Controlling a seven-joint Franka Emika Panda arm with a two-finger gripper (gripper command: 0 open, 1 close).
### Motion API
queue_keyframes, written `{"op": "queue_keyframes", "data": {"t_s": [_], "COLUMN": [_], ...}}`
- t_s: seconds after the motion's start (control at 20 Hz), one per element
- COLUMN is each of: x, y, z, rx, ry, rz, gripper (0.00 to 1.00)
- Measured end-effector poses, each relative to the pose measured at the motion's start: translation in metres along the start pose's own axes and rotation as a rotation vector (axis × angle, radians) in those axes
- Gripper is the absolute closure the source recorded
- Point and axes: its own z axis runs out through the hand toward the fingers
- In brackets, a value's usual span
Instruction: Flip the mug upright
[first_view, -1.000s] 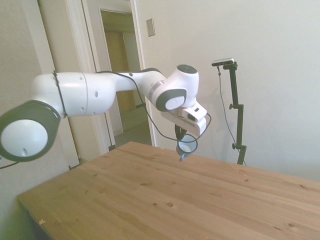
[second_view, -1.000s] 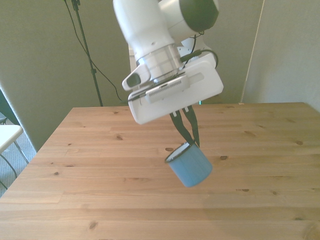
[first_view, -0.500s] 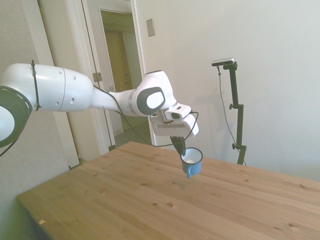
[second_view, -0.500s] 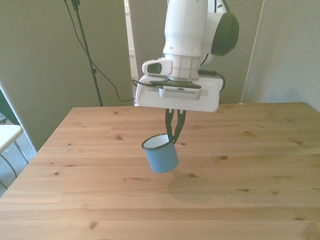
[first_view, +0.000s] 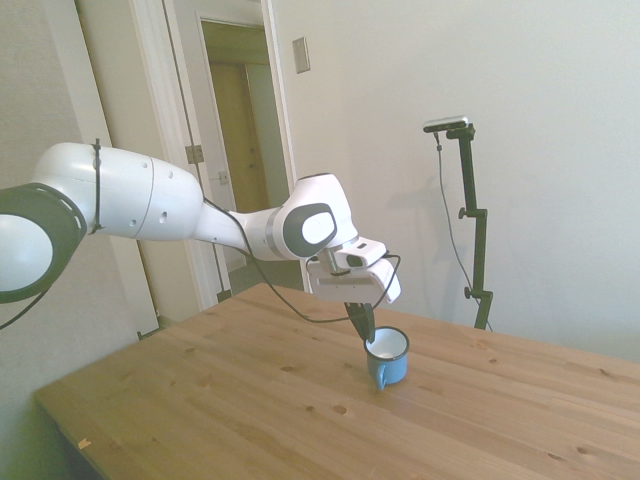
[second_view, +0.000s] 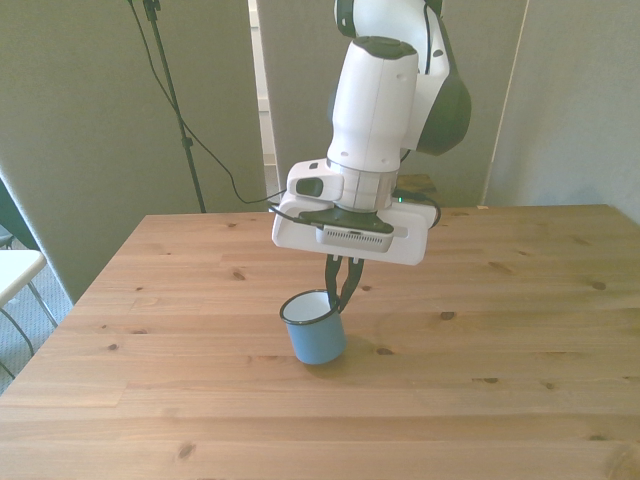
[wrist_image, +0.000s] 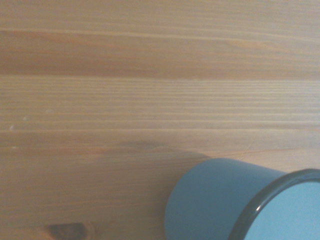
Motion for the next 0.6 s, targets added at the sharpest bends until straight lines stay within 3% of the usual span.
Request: {"op": "queue_keyframes", "data": {"t_s": [0.05,0.1,0.6], "x": [0.0015,0.0029,0.0072], "y": [0.0,0.0,0.0026], "z": [0.0011,0.0011,0.0045], "rx": [-0.002,-0.002,0.017], "ry": [0.0,0.001,-0.019], "rz": [0.002,0.003,0.027], "gripper": [1.0,0.0,0.0]}}
